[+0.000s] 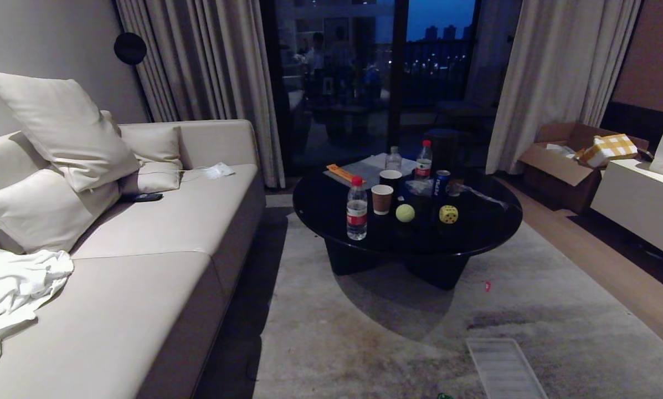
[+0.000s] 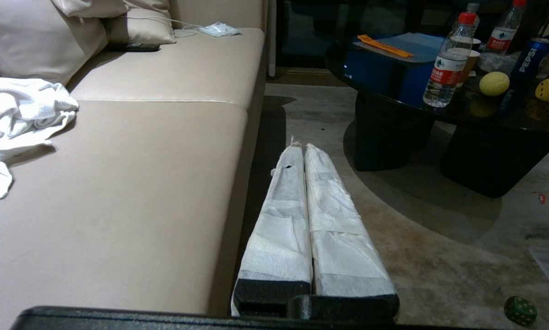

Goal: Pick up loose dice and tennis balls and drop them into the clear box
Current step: Find toys out of the box

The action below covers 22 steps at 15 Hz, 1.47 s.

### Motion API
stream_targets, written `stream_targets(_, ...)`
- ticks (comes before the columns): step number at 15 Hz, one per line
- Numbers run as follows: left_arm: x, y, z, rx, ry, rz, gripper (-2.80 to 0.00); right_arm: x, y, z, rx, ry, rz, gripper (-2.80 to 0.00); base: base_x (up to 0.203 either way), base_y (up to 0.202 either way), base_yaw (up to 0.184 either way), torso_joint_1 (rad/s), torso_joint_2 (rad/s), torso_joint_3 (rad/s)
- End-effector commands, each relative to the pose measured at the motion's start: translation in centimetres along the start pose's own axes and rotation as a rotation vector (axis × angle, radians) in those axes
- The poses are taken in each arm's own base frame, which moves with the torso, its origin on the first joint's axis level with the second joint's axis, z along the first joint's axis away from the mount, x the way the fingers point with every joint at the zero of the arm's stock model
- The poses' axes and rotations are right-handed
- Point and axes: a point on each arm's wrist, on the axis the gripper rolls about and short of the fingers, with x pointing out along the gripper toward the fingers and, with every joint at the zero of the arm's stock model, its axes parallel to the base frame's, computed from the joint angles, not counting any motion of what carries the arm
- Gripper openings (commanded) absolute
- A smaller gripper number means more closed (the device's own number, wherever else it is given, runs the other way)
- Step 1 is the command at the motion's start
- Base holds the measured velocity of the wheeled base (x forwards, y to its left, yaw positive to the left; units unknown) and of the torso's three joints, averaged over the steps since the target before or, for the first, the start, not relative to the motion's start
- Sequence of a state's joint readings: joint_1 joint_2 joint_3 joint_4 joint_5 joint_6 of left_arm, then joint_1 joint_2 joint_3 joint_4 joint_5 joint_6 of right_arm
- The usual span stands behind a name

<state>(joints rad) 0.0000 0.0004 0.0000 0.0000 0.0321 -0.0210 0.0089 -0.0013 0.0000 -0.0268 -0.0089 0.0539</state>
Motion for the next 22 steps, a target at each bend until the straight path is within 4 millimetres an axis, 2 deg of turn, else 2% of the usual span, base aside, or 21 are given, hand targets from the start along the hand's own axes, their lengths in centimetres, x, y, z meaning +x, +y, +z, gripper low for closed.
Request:
stream_targets(1,0.01,0.01,0.0,-0.005,0.001,0.006,-2.8,0.07,-0.01,-0.25,0.0,0.009,0.0,-2.8,0.0,0.0,0.0,0.0,0.0,0.0)
stream_targets(6,0.01,0.02,0.0,-0.005,0.001,0.008,-2.8,0.07,-0.01,-0.25,0.001,0.01,-0.001,-2.8,0.0,0.0,0.0,0.001,0.0,-0.056)
stream_targets(22,0.01,0.01,0.0,0.004,0.001,0.005,-2.8,0.06,-0.01,-0.25,0.0,0.008,0.0,-2.8,0.0,0.0,0.0,0.002,0.0,-0.197)
